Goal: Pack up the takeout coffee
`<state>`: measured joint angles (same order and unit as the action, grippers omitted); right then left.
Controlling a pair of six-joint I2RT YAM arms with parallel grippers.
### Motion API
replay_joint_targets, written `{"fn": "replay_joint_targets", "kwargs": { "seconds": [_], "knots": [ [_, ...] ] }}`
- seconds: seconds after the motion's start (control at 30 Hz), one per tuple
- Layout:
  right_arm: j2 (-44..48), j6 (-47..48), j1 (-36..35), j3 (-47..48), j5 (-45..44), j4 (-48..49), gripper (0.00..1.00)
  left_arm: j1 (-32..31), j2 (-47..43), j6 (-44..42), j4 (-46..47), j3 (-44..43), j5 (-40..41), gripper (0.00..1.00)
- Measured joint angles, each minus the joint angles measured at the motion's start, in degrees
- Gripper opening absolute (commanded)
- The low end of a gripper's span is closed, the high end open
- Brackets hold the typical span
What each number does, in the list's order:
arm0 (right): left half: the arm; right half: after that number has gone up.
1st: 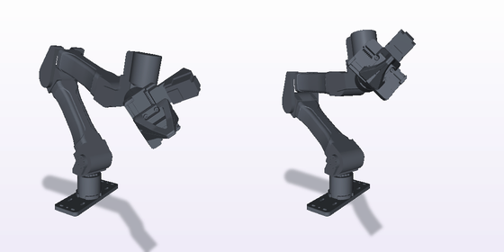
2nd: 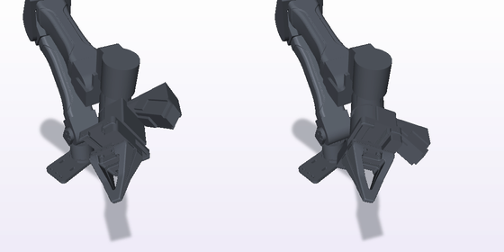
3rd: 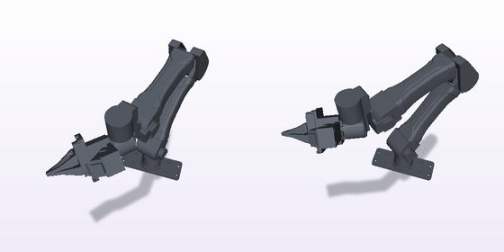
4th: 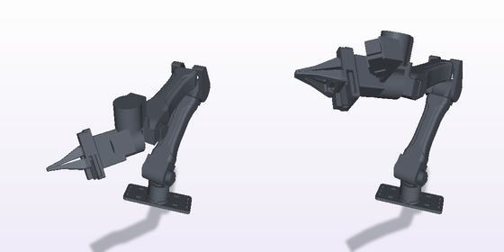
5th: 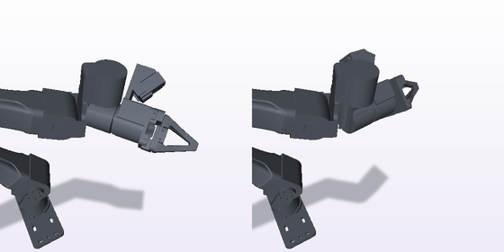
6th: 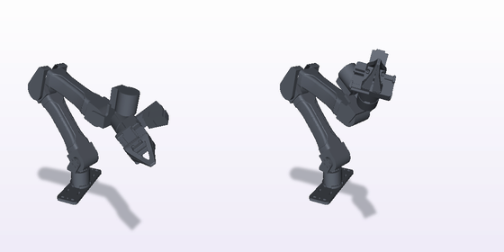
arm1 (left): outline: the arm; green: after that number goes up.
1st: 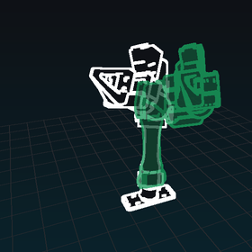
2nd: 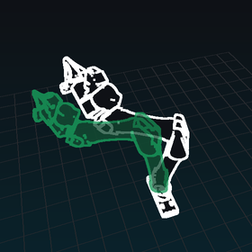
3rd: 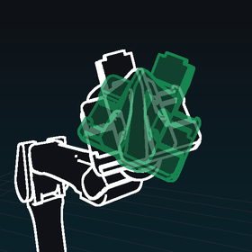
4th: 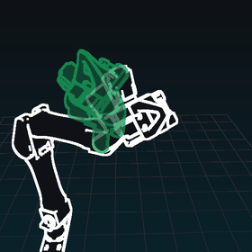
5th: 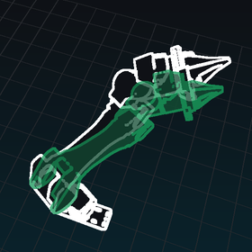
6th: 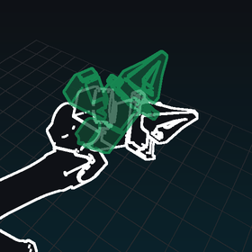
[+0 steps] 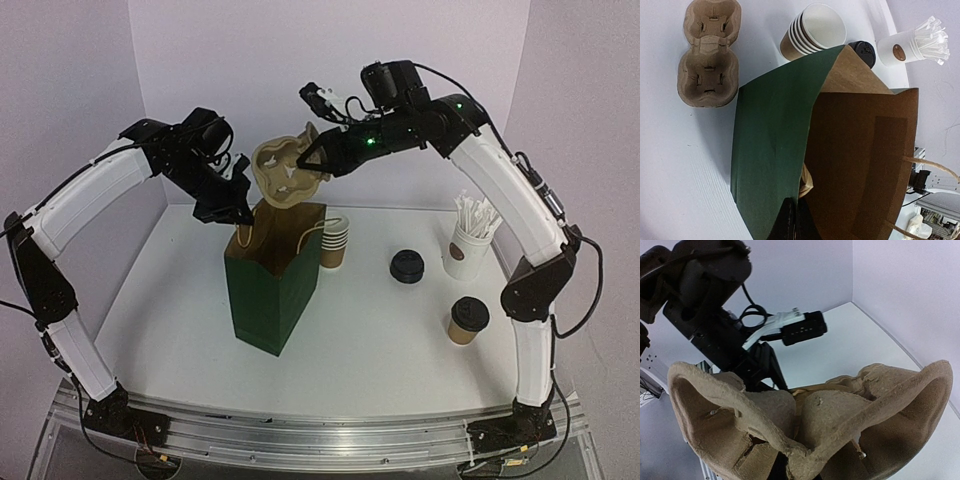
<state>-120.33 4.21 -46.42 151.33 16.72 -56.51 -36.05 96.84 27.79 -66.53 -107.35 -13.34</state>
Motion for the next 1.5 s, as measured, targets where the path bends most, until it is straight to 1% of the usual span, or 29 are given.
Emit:
{"fn": "replay_joint_targets", "kwargs": {
  "seconds": [0.23,0.4,0.83,0.97,1.13,1.5],
  "knots": [
    [0.0,-3.2,-2.8,-6.1,5.1,0.7,0.0,0.0,0.0,1.0,0.0,-0.1,-0.3,0.0],
    [0.0,-7.0,-2.9,-9.4,10.1,0.7,0.0,0.0,0.0,1.2,0.2,0.0,-1.0,0.0],
    [0.0,-9.3,-3.3,-10.5,14.8,-1.6,0.0,0.0,0.0,0.5,0.5,0.0,-3.2,0.0],
    [0.0,-8.3,-3.4,-10.5,14.2,-4.2,0.0,0.0,0.0,-0.7,0.3,0.0,-3.9,0.0],
    [0.0,-6.5,-3.5,-10.5,10.6,-8.3,0.0,0.0,0.2,-2.5,-0.4,0.0,-6.7,0.0],
    [-2.1,-6.3,-3.5,-9.2,2.7,-11.3,0.0,-0.1,1.0,-4.1,-1.1,-0.1,-11.3,0.0]
  ]
}}
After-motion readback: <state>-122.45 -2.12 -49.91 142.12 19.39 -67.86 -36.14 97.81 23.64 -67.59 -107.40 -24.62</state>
